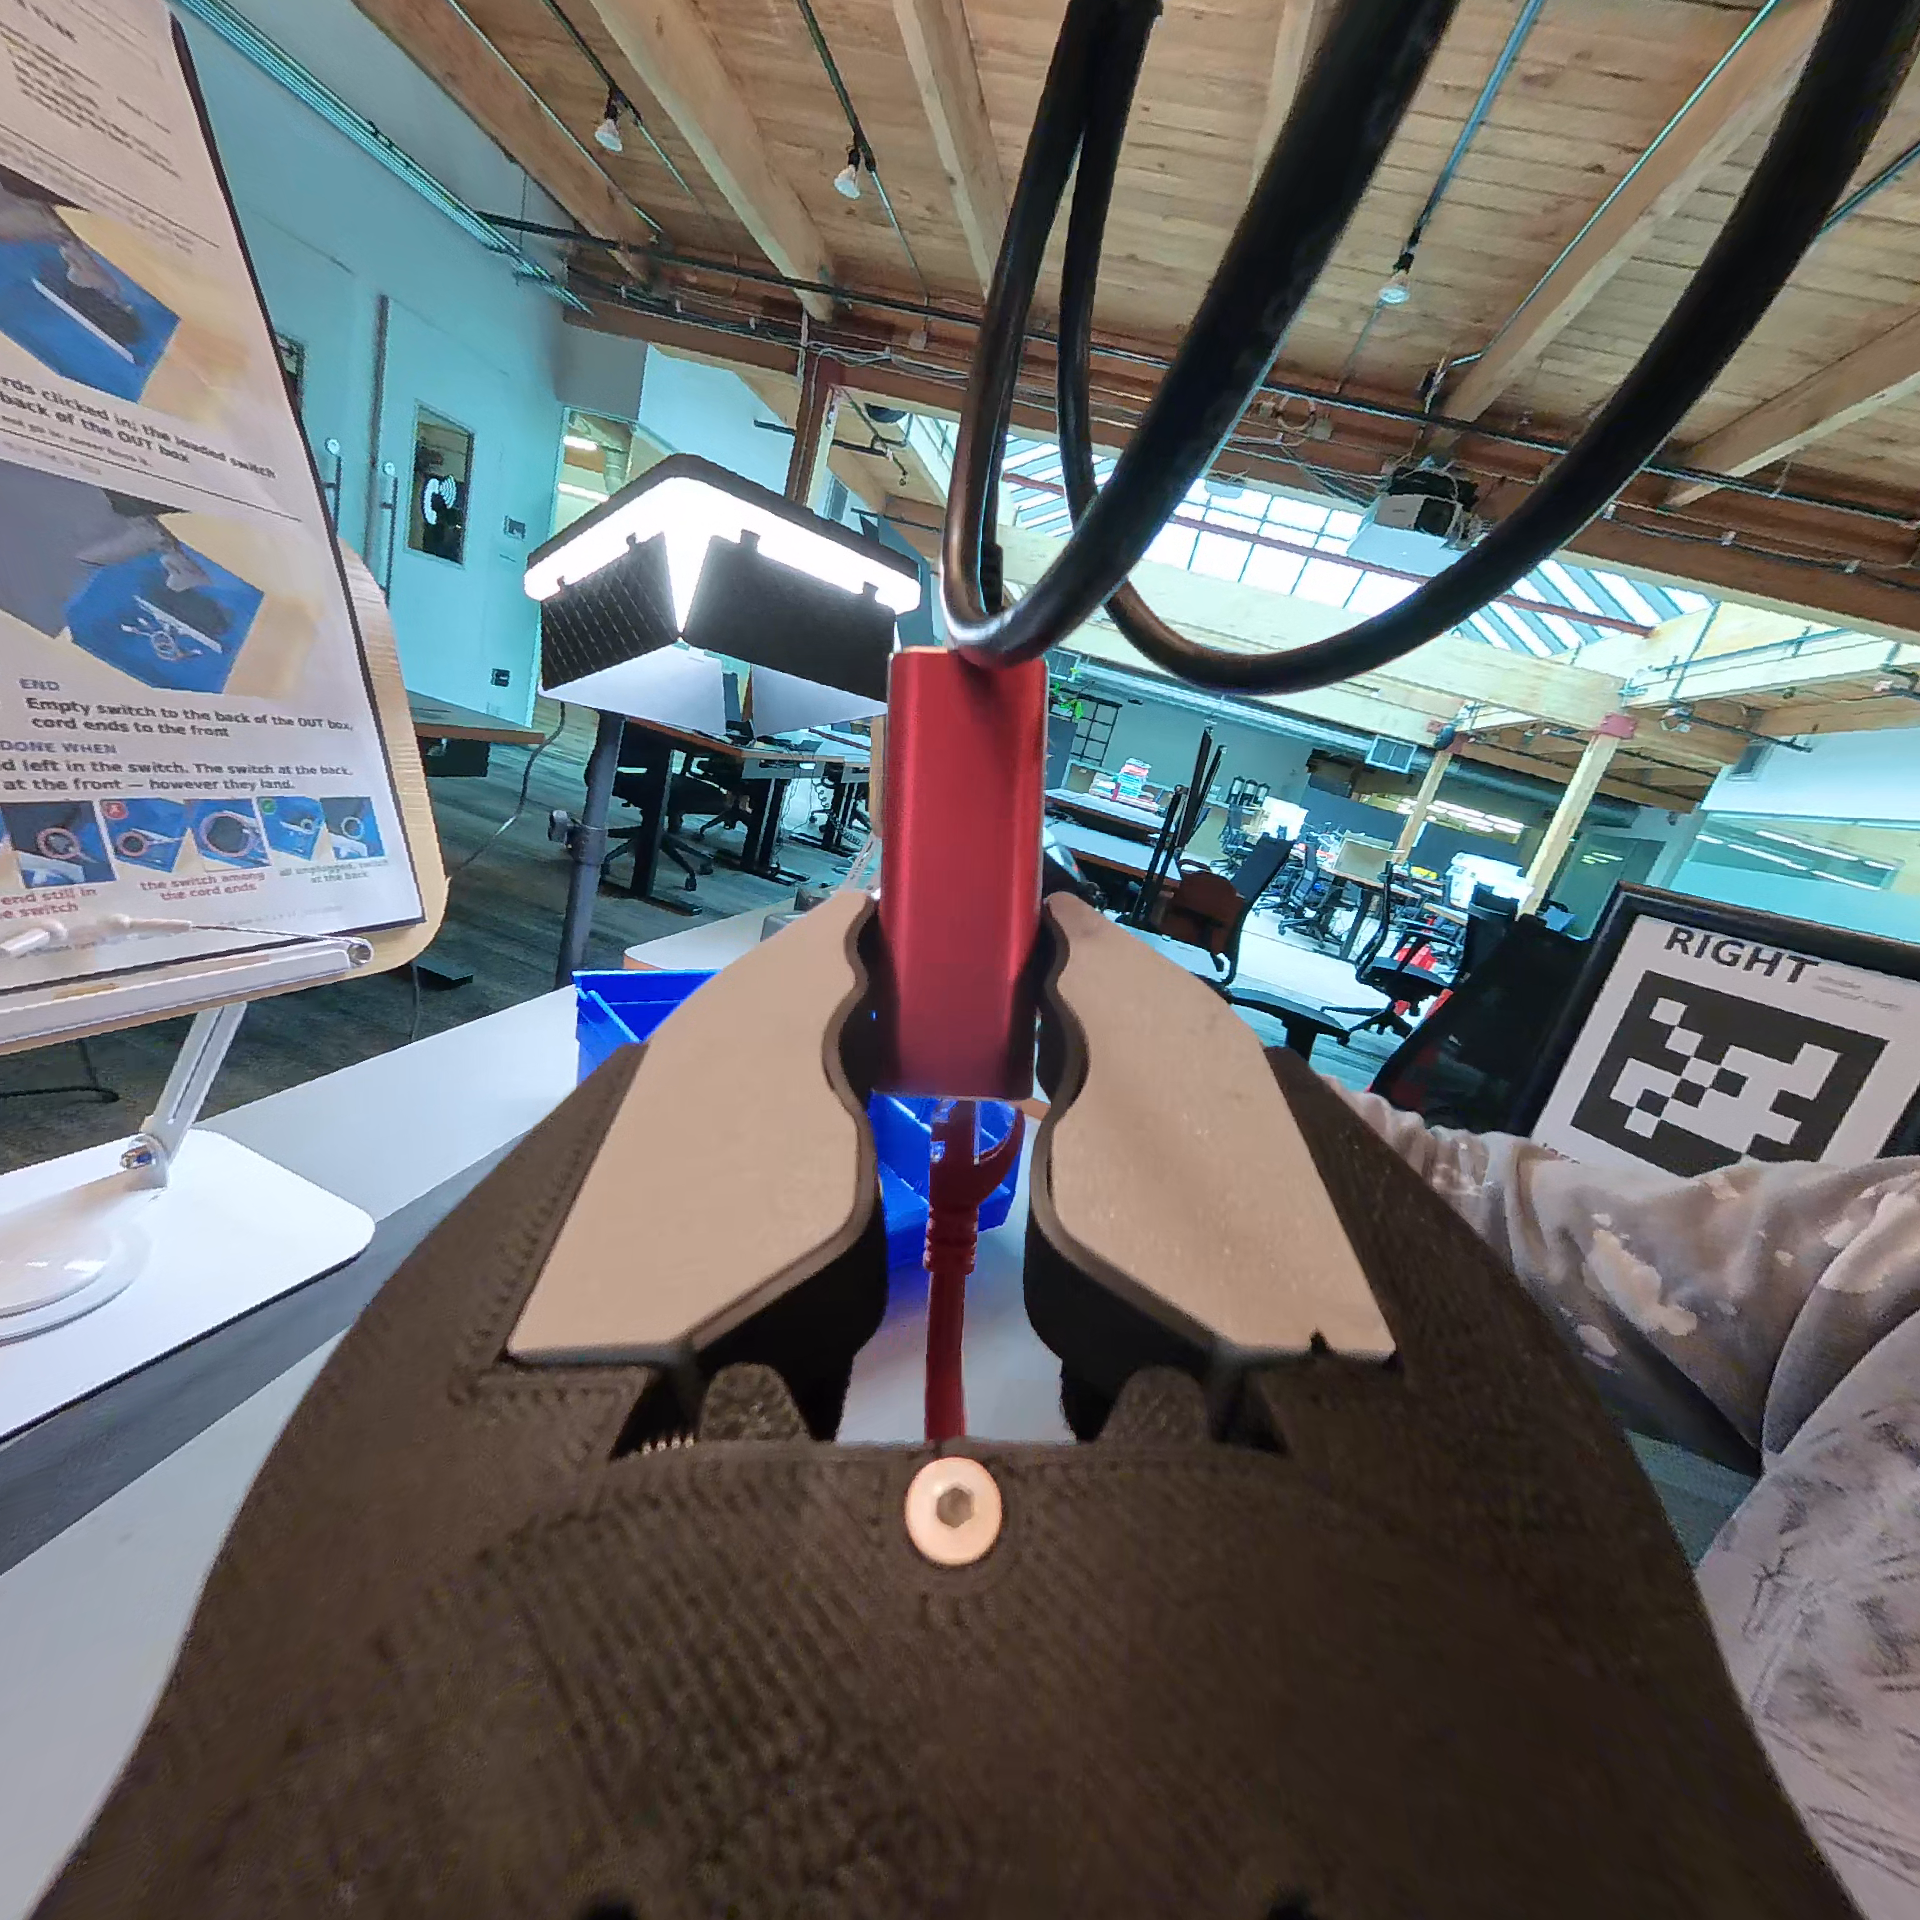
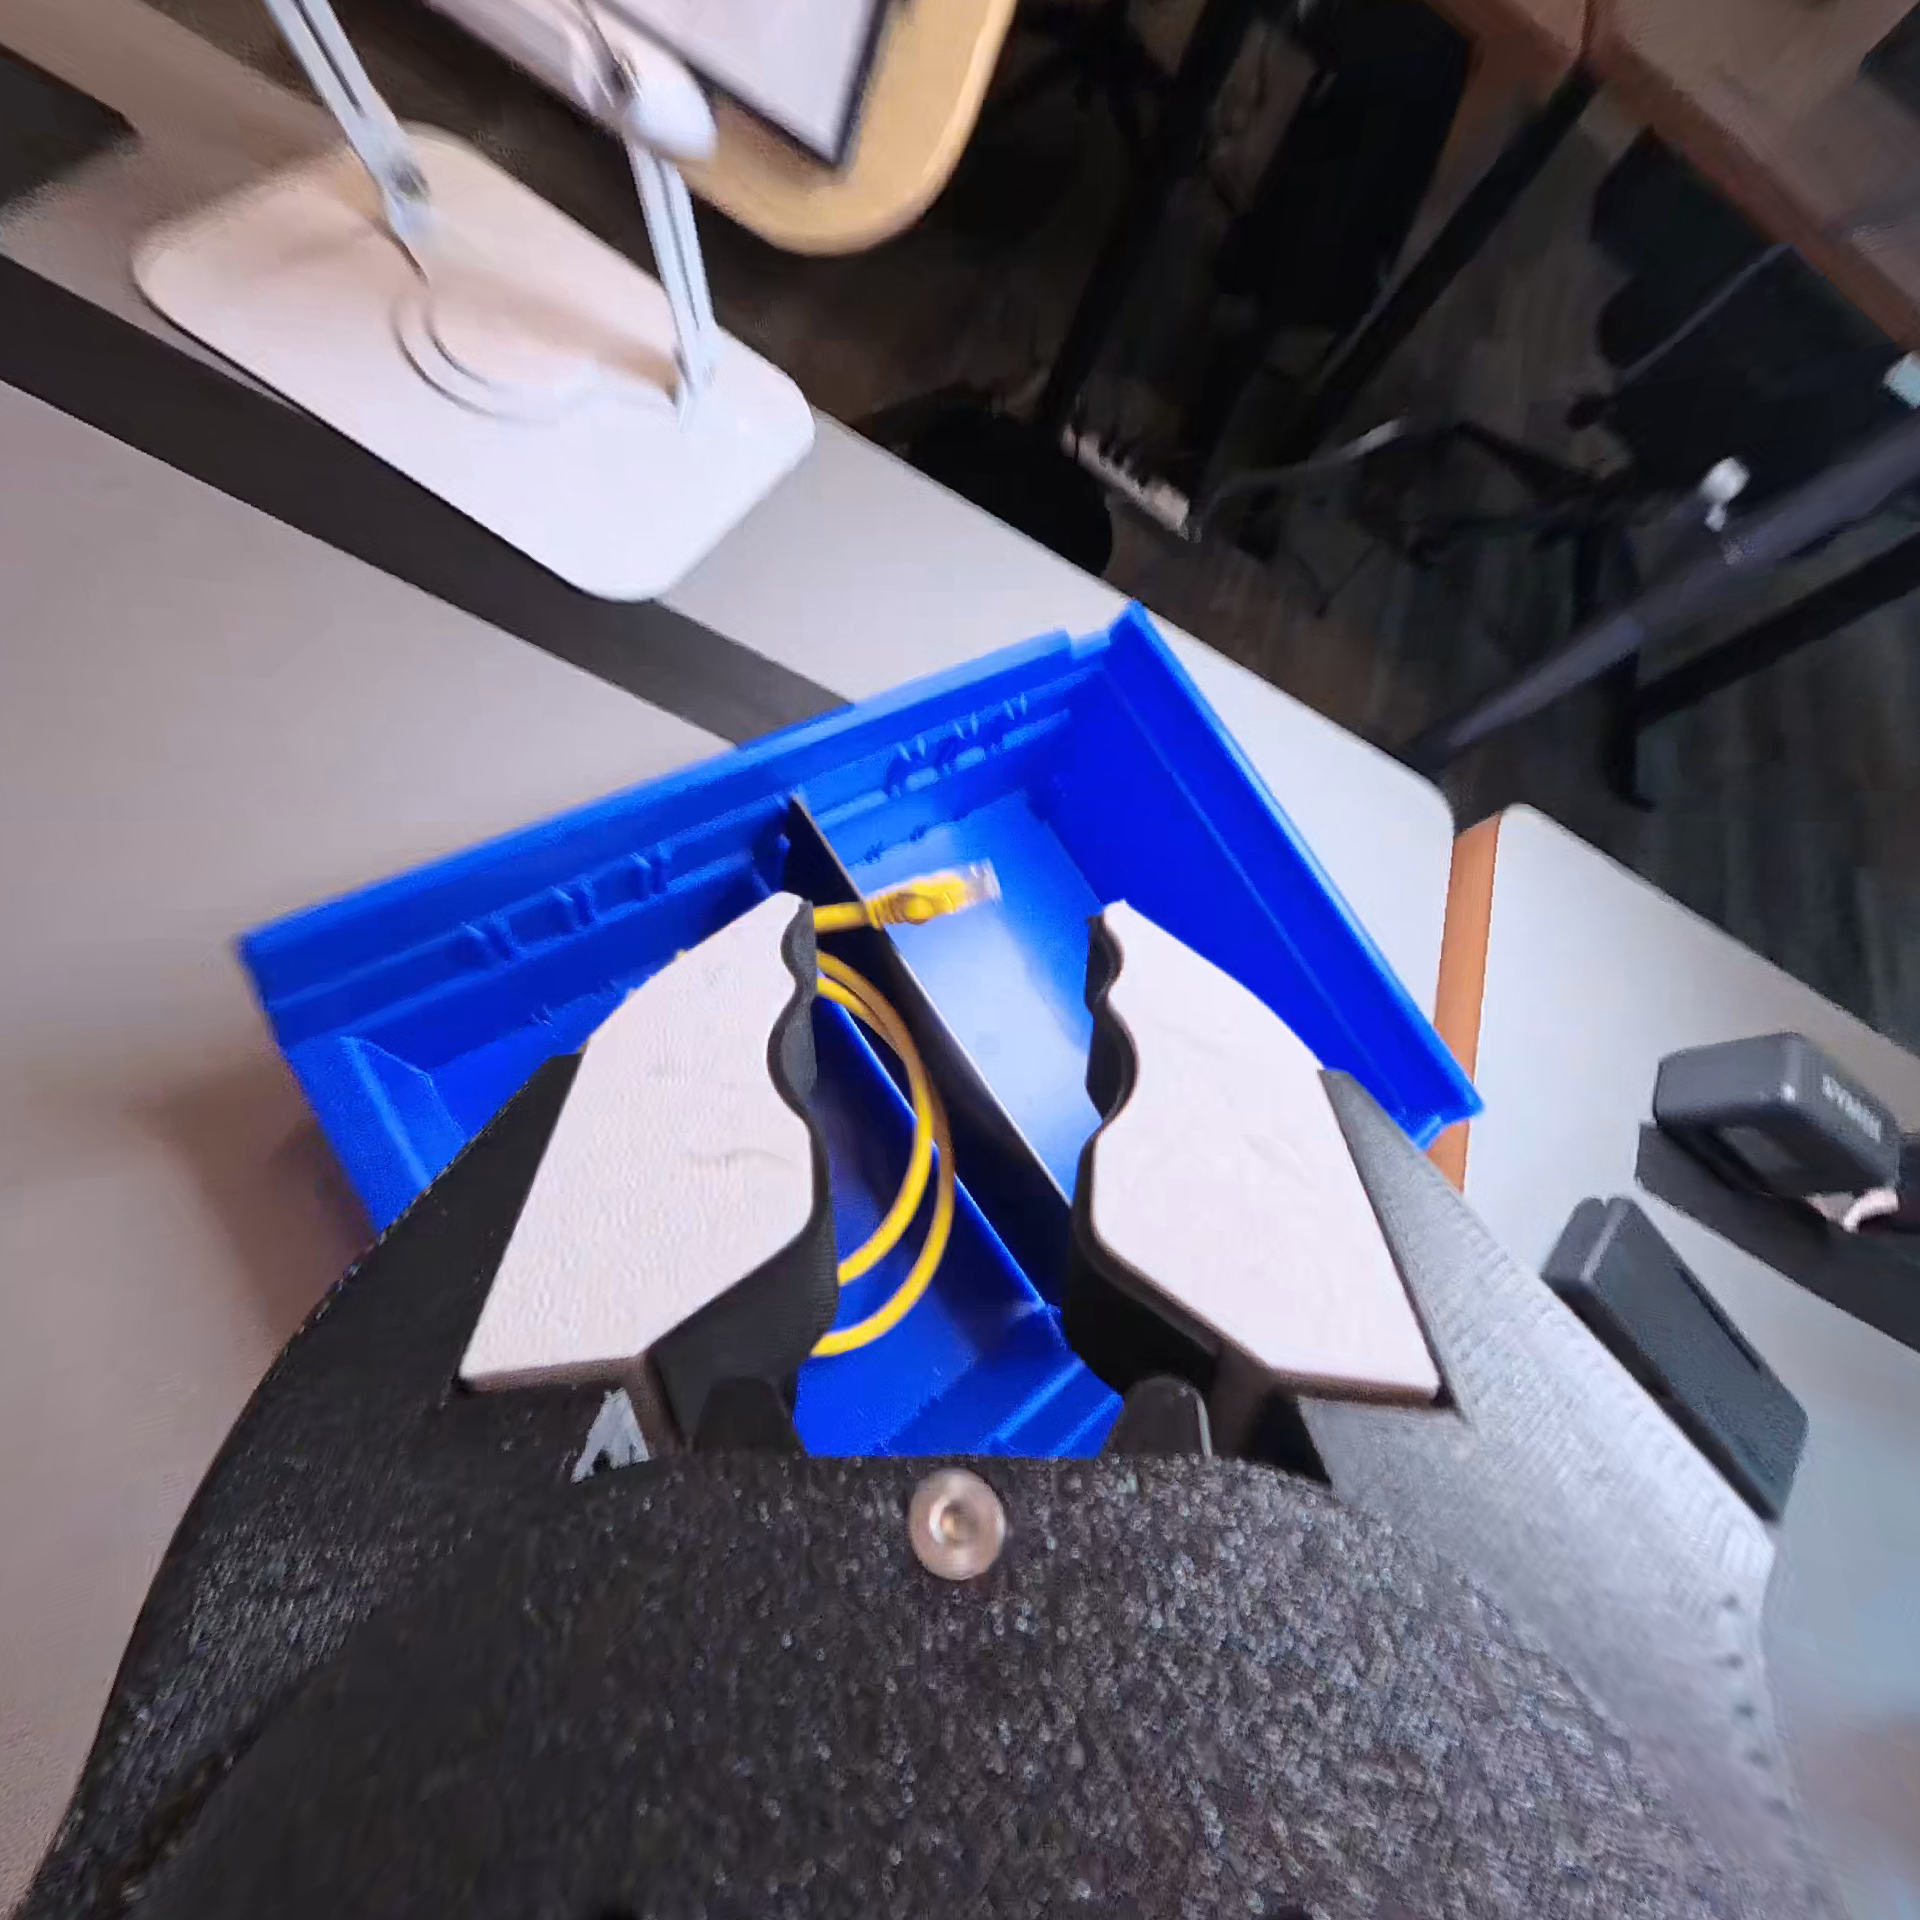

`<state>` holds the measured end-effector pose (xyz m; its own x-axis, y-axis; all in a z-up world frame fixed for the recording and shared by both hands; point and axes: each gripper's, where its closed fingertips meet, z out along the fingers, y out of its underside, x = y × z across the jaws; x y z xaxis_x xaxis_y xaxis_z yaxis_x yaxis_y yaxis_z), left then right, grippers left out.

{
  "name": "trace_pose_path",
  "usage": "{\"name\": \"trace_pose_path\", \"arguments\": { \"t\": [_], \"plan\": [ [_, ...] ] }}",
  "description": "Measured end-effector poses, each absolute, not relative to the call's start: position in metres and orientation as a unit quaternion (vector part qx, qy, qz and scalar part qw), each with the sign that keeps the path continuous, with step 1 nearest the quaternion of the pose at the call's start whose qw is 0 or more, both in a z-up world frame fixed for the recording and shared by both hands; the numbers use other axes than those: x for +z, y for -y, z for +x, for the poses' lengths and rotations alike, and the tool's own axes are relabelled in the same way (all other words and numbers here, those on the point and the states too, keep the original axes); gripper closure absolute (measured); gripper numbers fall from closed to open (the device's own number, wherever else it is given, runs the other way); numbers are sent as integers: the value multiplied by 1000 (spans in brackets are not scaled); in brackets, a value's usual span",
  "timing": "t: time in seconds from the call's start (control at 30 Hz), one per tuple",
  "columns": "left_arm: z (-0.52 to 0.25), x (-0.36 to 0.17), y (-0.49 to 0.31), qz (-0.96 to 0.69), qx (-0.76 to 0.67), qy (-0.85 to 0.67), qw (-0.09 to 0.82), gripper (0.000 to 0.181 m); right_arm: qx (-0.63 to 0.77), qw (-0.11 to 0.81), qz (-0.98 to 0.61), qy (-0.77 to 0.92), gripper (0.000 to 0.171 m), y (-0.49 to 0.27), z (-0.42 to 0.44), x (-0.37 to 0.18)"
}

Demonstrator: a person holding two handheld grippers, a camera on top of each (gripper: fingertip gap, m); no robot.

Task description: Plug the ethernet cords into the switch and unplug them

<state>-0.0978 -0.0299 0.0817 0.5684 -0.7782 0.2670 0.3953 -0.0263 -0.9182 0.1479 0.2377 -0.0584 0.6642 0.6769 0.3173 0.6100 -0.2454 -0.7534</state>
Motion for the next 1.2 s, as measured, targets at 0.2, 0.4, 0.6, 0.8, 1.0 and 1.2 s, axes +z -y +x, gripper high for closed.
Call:
{"name": "trace_pose_path", "arguments": {
  "t": [0.2, 0.4, 0.6, 0.8, 1.0, 1.2],
  "plan": [
    [-84, 86, 35, -542, -471, -178, 673, 154, 339, 523, -634, 458, 125, -112, 51, 25],
    [-53, 84, 40, -519, -506, -207, 657, 155, 573, 441, -464, 512, 125, 30, -29, 48],
    [-18, 70, 42, -515, -526, -250, 629, 154, 613, 425, -435, 505, 145, 54, -46, 40],
    [-6, 58, 42, -535, -512, -284, 609, 154, 565, 381, -466, 564, 145, 52, -29, 26],
    [-3, 50, 56, -566, -488, -338, 572, 152, 483, 333, -506, 632, 146, 60, -3, 9],
    [10, 43, 57, -577, -450, -365, 575, 154, 482, 337, -506, 631, 145, 64, -6, 10]
  ]
}}
